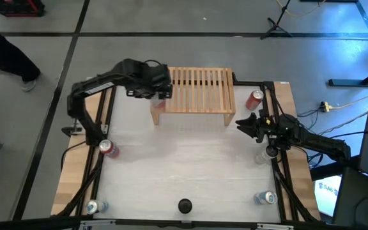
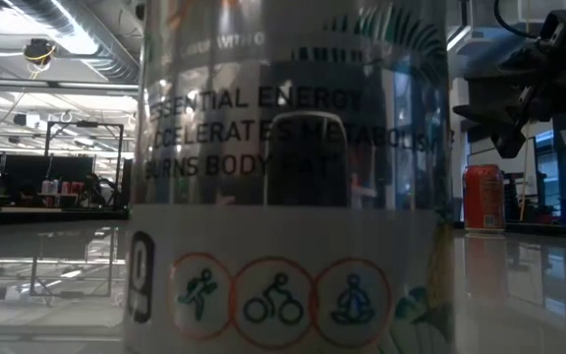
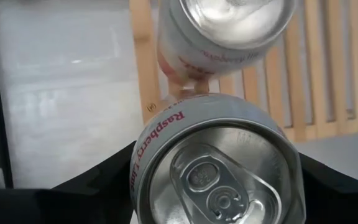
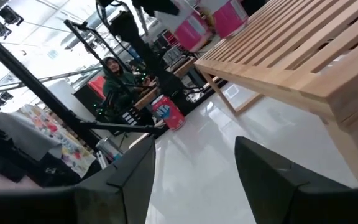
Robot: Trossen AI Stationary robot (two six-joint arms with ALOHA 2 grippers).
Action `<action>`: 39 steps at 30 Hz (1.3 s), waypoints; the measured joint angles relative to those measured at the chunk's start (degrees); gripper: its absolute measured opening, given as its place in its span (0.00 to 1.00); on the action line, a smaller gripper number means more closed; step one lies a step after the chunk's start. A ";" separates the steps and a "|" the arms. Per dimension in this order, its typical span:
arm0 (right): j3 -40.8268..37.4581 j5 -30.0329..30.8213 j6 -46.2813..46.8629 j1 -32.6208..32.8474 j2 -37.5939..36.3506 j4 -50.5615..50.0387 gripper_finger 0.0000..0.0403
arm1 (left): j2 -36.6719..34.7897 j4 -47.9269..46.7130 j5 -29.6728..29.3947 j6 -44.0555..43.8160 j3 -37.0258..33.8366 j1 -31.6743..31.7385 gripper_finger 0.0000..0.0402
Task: Place canned beverage on shelf
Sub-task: Put the pink white soda can on the shelf aligned with the other pink white soda can
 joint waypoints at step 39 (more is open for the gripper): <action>0.02 -3.57 0.13 0.00 0.00 0.20 0.52 | 3.11 2.48 2.18 1.22 -0.33 1.96 0.82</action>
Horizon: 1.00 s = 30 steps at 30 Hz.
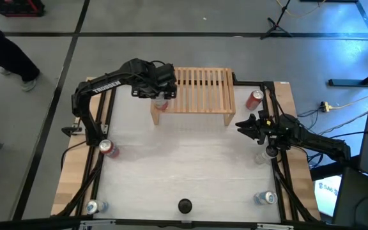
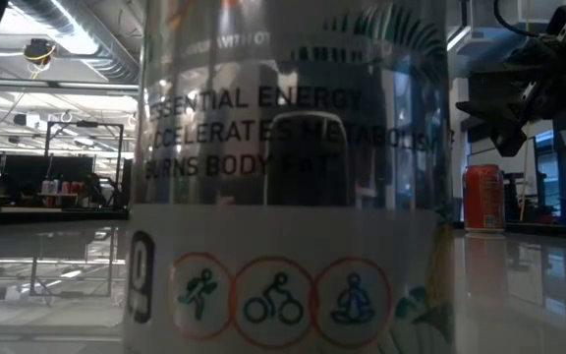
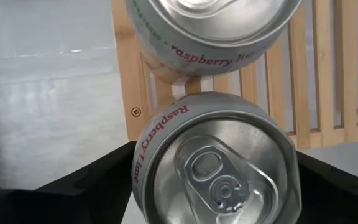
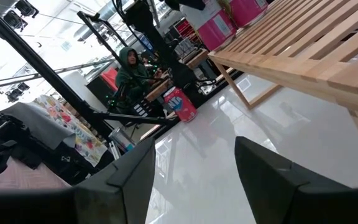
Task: Place canned beverage on shelf
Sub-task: Put the pink white soda can on the shelf aligned with the other pink white soda can
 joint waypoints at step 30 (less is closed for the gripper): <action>-0.17 -0.22 -0.04 0.00 0.02 1.59 0.52 | -0.02 0.86 -0.71 2.75 -0.07 0.21 0.82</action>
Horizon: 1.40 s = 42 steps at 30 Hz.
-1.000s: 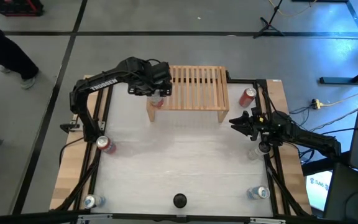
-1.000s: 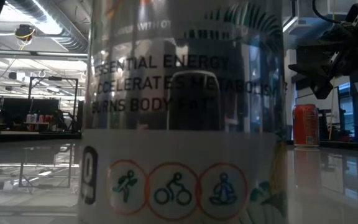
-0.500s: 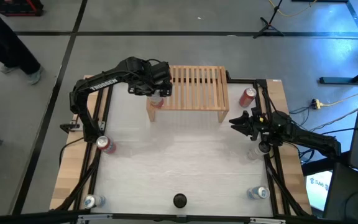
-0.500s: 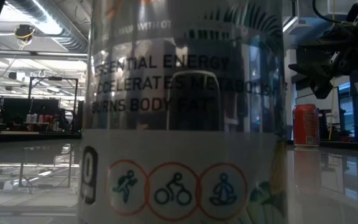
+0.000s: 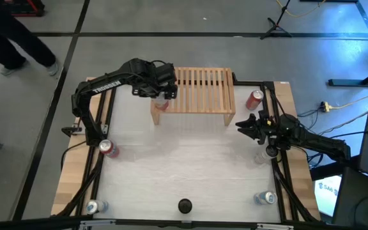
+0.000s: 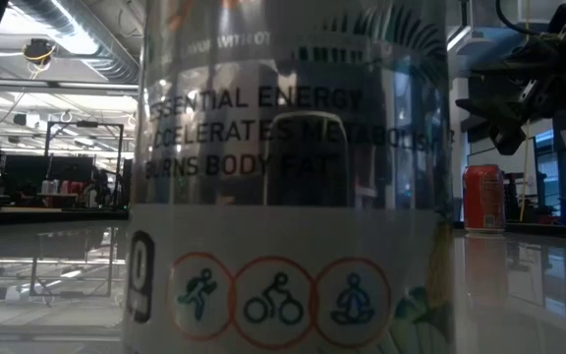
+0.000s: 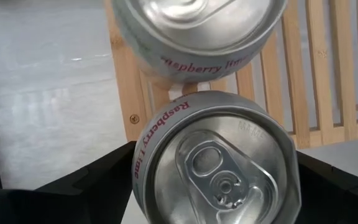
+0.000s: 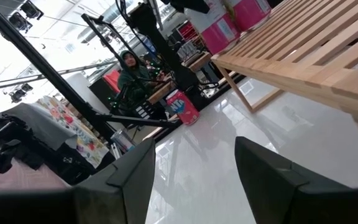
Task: Place canned beverage on shelf
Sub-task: Put the pink white soda can on the shelf aligned with the other pink white soda can, then put the top orange soda can on the shelf
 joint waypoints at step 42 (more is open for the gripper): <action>18.90 3.51 -4.76 0.04 10.64 -7.04 0.52 | -14.85 -3.38 -4.24 24.15 19.17 -10.17 0.98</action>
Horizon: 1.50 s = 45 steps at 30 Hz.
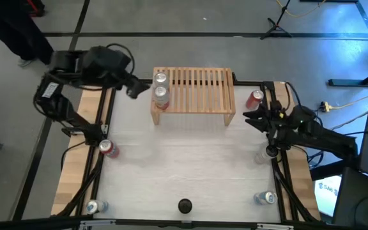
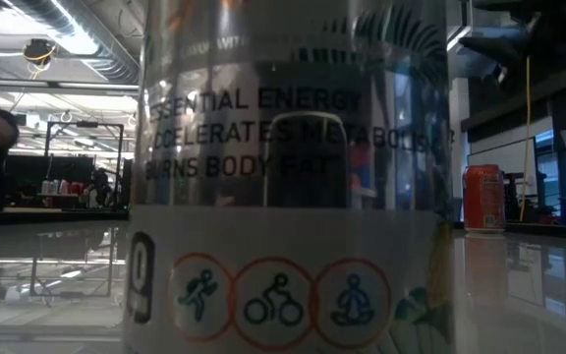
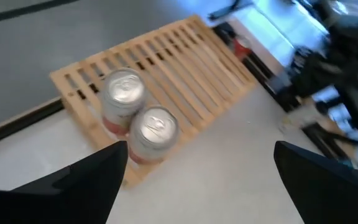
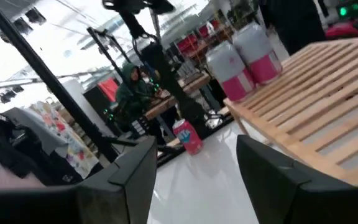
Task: Place canned beverage on shelf
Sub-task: Put the top orange soda can on the shelf
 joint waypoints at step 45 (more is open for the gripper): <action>56.18 23.26 -12.87 -27.06 57.56 -72.45 0.71 | -20.69 4.24 -0.61 5.19 -35.01 -8.01 0.98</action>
